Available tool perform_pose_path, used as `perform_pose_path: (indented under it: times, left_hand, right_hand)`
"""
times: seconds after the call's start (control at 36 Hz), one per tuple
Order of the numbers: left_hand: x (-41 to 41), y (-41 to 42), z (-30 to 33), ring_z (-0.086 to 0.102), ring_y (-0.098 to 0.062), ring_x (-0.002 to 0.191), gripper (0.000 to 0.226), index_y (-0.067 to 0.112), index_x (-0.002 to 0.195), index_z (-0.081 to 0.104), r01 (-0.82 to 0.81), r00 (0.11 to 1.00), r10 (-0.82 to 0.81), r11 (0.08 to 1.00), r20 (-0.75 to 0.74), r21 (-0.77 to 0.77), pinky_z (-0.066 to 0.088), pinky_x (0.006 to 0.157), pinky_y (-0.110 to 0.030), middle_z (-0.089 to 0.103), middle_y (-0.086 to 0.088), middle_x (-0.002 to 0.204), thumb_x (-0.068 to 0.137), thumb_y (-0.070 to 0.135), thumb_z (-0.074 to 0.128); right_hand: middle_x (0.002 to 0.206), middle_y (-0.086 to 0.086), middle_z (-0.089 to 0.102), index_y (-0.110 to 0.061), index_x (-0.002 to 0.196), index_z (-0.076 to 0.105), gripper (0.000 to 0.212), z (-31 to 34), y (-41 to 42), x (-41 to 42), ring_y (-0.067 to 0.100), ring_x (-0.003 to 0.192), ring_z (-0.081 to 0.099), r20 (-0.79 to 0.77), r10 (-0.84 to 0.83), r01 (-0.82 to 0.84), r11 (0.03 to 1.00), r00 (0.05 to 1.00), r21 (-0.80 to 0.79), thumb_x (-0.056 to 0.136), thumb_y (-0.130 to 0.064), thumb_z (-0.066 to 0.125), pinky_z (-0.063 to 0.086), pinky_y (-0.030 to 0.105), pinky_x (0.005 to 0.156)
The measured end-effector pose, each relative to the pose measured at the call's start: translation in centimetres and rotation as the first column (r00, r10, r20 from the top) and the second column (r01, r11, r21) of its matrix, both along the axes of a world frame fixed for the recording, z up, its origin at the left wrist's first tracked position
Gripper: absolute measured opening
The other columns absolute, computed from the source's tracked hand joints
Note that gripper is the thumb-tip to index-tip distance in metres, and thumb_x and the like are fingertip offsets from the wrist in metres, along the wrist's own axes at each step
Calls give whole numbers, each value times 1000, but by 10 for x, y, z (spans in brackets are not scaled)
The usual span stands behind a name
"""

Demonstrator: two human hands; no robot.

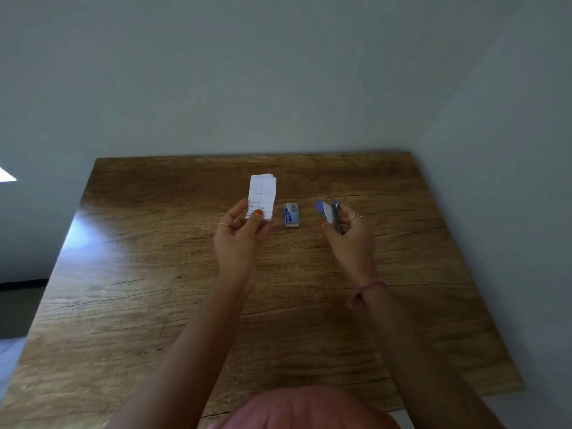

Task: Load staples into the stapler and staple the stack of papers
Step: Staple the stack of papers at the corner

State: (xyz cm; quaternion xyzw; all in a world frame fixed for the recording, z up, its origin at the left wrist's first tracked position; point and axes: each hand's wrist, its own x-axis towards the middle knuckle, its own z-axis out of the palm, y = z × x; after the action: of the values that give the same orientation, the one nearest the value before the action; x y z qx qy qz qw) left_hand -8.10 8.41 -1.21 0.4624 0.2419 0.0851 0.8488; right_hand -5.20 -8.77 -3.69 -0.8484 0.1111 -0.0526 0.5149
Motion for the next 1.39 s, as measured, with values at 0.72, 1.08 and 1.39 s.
perform_pose_path:
  times: [0.72, 1.08, 1.39]
  left_hand:
    - [13, 18, -70, 68, -18, 95, 6, 27, 89, 66, 23, 977, 100, 829, -188, 558, 56, 85, -42, 69, -2, 102, 86, 23, 70]
    - [12, 15, -67, 71, -15, 81, 7, 20, 86, 66, 43, 985, 59, 823, -161, 566, 60, 66, -29, 67, -9, 101, 84, 19, 73]
    - [11, 16, -68, 67, -3, 63, 13, 16, 97, 66, 59, 987, 46, 792, -156, 608, 60, 61, -32, 66, -8, 96, 86, 21, 71]
  right_hand:
    - [97, 3, 59, -17, 120, 64, 43, -45, 14, 37, 16, 85, 57, 75, -124, 143, 912, 989, -384, 84, -42, 63, 39, 23, 64]
    - [106, 3, 55, -16, 129, 56, 55, -50, 15, 35, 16, 95, 52, 97, -110, 139, 907, 989, -398, 84, -47, 63, 41, 26, 74]
    - [104, 4, 54, -18, 130, 55, 58, -52, 14, 34, 9, 88, 43, 93, -109, 137, 911, 990, -389, 82, -49, 64, 39, 25, 71]
